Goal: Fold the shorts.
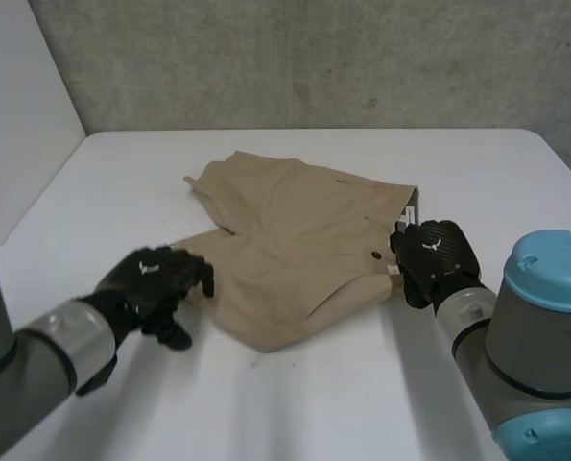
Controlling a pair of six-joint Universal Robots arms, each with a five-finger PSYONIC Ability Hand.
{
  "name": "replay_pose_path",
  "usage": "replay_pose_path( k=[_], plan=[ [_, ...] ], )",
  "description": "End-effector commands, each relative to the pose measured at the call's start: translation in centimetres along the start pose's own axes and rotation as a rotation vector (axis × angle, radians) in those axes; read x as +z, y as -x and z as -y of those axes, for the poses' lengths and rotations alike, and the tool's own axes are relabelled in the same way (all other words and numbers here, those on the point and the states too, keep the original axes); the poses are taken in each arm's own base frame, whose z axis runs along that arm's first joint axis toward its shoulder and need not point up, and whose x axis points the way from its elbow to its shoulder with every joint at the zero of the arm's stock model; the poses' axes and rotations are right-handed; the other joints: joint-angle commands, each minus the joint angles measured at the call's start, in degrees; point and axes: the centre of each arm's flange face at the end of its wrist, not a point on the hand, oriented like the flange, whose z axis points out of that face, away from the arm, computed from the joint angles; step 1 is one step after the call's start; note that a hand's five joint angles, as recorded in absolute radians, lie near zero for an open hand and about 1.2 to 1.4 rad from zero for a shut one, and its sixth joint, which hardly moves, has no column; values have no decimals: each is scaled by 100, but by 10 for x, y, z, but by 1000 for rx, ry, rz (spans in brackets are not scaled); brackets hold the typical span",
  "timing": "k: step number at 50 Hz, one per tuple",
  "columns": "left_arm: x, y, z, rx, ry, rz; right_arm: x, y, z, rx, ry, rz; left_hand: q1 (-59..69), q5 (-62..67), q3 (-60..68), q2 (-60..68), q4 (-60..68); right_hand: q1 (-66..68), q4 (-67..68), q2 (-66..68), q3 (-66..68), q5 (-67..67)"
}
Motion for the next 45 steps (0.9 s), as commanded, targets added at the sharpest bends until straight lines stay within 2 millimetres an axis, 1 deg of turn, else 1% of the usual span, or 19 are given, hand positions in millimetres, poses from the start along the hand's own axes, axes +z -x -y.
replay_pose_path(
  k=[1, 6, 8, 9, 11, 13, 16, 18, 19, 22, 26, 28, 29, 32, 34, 38, 39, 40, 45],
  plan=[
    [-8, -5, -28, -31, 94, -6, -2, 3, -1, -6, 1, 13, 861, 951, 943, 923, 928, 2440, 1170, 1232, 1211, 1344],
    [10, -3, -46, -56, 174, -27, -2, 4, -1, -7, -1, 15, 659, 749, 742, 722, 727, 2440, 1170, 1232, 1211, 1344],
    [14, -2, -46, -57, 175, -27, -2, 4, -2, -9, 4, 17, 592, 682, 674, 654, 659, 2440, 1170, 1232, 1211, 1344],
    [24, 1, -44, -54, 173, -26, -2, 4, -3, -12, 6, 18, 308, 398, 391, 371, 376, 2440, 1170, 1232, 1211, 1344],
    [28, 1, -44, -53, 171, -27, -2, 5, -4, -12, 9, 19, 189, 279, 271, 252, 256, 2440, 1170, 1232, 1211, 1344],
    [45, 6, -47, -51, 165, -24, -2, 6, -8, -18, 20, 25, -682, -592, -599, -619, -614, 2440, 1170, 1232, 1211, 1344],
    [49, 7, -47, -48, 159, -21, -2, 7, -9, -20, 24, 28, -872, -782, -789, -809, -805, 2440, 1170, 1232, 1211, 1344],
    [64, 13, -43, -32, 123, 15, -2, 7, -10, -20, 25, 29, -1057, -967, -974, -994, -989, 2440, 1170, 1232, 1211, 1344],
    [64, 13, -43, -32, 123, 15, -3, 8, -10, -21, 25, 29, -1057, -967, -975, -994, -990, 2440, 1170, 1232, 1211, 1344],
    [80, 19, -33, -8, 65, 60, -3, 8, -11, -23, 25, 29, -1158, -1068, -1075, -1095, -1091, 2440, 1170, 1232, 1211, 1344],
    [87, 17, -30, 5, 39, 60, -3, 8, -11, -25, 26, 31, -1158, -1068, -1075, -1095, -1091, 2440, 1170, 1232, 1211, 1344],
    [98, 14, -26, 23, 8, 52, -3, 8, -11, -25, 27, 30, -1125, -1035, -1042, -1062, -1057, 2440, 1170, 1232, 1211, 1344],
    [98, 14, -26, 23, 8, 52, -3, 8, -11, -25, 26, 31, -1124, -1034, -1042, -1062, -1057, 2440, 1170, 1232, 1211, 1344],
    [113, 15, -27, 30, 0, 48, -3, 8, -11, -25, 27, 32, -1074, -984, -991, -1011, -1006, 2440, 1170, 1232, 1211, 1344],
    [116, 14, -26, 32, -2, 46, -3, 9, -11, -25, 25, 32, -1057, -967, -975, -994, -990, 2440, 1170, 1232, 1211, 1344],
    [128, 7, -21, 51, -30, 26, -2, 10, -13, -31, 30, 38, -1023, -933, -941, -961, -956, 2440, 1170, 1232, 1211, 1344],
    [128, 7, -21, 52, -30, 26, -2, 10, -14, -33, 33, 39, -1023, -933, -941, -961, -956, 2440, 1170, 1232, 1211, 1344],
    [134, 7, -21, 53, -35, 31, -2, 10, -15, -35, 35, 40, -973, -883, -891, -911, -906, 2440, 1170, 1232, 1211, 1344],
    [145, 11, -18, 59, -49, 59, -1, 12, -18, -45, 47, 45, -839, -749, -757, -776, -772, 2440, 1170, 1232, 1211, 1344]
  ],
)
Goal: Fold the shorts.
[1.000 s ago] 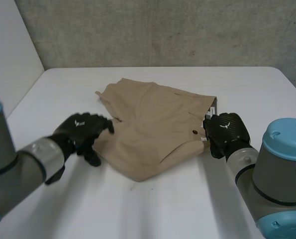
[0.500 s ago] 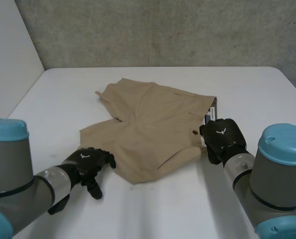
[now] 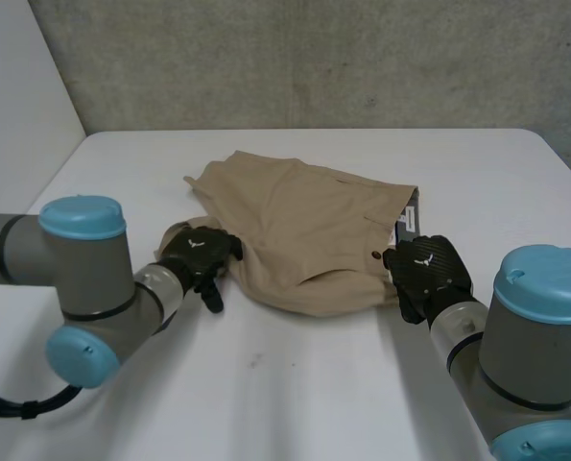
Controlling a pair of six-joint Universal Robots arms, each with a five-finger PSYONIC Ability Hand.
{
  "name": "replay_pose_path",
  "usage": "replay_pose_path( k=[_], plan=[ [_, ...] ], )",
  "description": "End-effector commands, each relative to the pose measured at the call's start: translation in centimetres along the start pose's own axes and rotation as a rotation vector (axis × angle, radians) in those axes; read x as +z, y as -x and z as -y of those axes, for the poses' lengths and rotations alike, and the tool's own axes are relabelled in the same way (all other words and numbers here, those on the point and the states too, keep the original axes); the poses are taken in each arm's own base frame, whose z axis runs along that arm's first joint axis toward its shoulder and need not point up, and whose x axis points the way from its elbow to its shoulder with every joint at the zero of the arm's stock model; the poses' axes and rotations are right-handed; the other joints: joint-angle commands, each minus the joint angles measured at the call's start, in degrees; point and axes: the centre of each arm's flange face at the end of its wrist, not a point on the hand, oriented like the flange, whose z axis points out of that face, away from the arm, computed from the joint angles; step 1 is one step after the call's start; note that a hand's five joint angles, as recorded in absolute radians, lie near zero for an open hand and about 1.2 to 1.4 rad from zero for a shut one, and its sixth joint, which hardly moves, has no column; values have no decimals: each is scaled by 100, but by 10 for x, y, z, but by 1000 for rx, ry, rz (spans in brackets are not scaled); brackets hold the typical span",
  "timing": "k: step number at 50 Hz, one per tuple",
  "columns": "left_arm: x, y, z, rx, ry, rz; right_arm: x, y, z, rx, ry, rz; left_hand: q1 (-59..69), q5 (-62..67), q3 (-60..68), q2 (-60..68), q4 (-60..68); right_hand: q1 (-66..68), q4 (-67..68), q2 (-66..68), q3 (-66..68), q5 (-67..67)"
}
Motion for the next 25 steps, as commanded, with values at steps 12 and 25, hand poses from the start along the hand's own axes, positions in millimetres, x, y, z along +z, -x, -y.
replay_pose_path(
  k=[12, 25],
  plan=[
    [36, 6, 9, 28, -86, 71, 3, 4, -8, -17, 25, 13, 1977, 2267, 2192, 2132, 2263, 2440, 1169, 1232, 1211, 1344],
    [50, 8, 10, 127, -185, 111, 3, 5, -9, -17, 25, 24, 3509, 3799, 3724, 3664, 3795, 2440, 1169, 1232, 1211, 1344]
  ],
)
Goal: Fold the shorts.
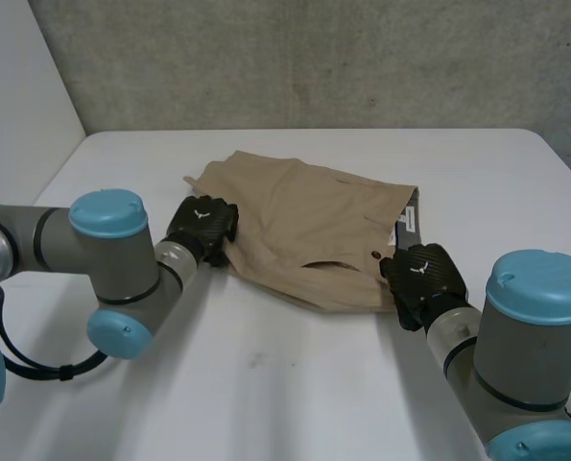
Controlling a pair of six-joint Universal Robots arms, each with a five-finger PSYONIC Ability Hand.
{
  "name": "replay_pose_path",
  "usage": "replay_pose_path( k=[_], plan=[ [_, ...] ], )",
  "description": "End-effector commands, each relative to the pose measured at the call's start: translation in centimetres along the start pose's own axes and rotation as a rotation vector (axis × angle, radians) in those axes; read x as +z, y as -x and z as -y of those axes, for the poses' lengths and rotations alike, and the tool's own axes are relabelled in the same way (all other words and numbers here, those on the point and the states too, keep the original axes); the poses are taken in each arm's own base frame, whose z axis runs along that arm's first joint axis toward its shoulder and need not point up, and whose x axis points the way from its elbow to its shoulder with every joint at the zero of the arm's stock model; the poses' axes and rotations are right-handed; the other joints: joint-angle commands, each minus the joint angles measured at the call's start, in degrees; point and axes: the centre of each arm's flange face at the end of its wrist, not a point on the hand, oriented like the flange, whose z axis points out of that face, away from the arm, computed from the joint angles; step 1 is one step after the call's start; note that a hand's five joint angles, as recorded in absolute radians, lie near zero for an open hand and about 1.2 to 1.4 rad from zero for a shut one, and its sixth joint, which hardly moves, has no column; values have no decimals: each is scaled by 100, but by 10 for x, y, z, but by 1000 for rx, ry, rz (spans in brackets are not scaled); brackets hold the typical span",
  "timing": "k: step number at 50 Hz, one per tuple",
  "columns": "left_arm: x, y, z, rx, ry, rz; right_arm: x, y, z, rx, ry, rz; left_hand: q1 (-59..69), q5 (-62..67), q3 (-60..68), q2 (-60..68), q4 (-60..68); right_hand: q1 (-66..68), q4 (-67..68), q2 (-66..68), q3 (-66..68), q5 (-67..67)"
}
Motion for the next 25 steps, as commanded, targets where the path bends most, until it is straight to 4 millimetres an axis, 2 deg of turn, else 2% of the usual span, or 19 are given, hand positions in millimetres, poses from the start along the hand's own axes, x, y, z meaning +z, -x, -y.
replay_pose_path(
  k=[1, 3, 7, 9, 10, 12, 13, 15, 16, 22, 23, 25],
  plan=[
    [4, 0, -3, 63, -26, 9, 0, 0, 0, 0, -2, 1, 1841, 1896, 1852, 1839, 1860, 2415, 1169, 1232, 1211, 1323],
    [4, 0, -4, 68, -26, 10, 0, 0, 0, 0, -1, 2, 3198, 3252, 3208, 3196, 3217, 2415, 1169, 1232, 1211, 1323],
    [1, 5, 1, 70, -26, 36, 2, -1, 2, 0, -5, -4, 3407, 3461, 3417, 3405, 3425, 2415, 1169, 1232, 1211, 1323],
    [-7, 12, 20, 72, -53, 61, 3, -4, 3, 2, -6, -10, 3407, 3461, 3417, 3405, 3425, 2415, 1169, 1232, 1211, 1323],
    [-17, 15, 32, 72, -61, 67, 4, -9, 8, 1, -19, -22, 3407, 3461, 3417, 3405, 3425, 2415, 1169, 1232, 1211, 1323],
    [-24, 17, 38, 74, -63, 67, 4, -14, 18, -18, -42, -38, 3407, 3461, 3417, 3405, 3425, 2415, 1169, 1232, 1211, 1323],
    [-45, 22, 50, 71, -49, 71, 4, -17, 23, -29, -54, -47, 3407, 3461, 3417, 3405, 3425, 2415, 1169, 1232, 1211, 1323],
    [-60, 24, 63, 70, -55, 72, -1, -23, 36, -60, -80, -63, 3407, 3461, 3417, 3405, 3425, 2415, 1169, 1232, 1211, 1323],
    [-67, 25, 68, 69, -53, 73, -7, -29, 49, -96, -102, -74, 3407, 3461, 3417, 3405, 3425, 2415, 1169, 1232, 1211, 1323],
    [-119, 34, 84, 75, 27, 73, -29, -39, 72, -201, -86, -73, 3407, 3461, 3417, 3405, 3425, 2415, 1169, 1232, 1211, 1323],
    [-136, 34, 86, 93, 66, 65, -32, -40, 73, -209, -78, -68, 3407, 3461, 3417, 3405, 3425, 2415, 1169, 1232, 1211, 1323],
    [-144, 34, 86, 106, 86, 59, -41, -41, 76, -229, -45, -48, 3407, 3461, 3417, 3405, 3425, 2415, 1169, 1232, 1211, 1323]
  ],
)
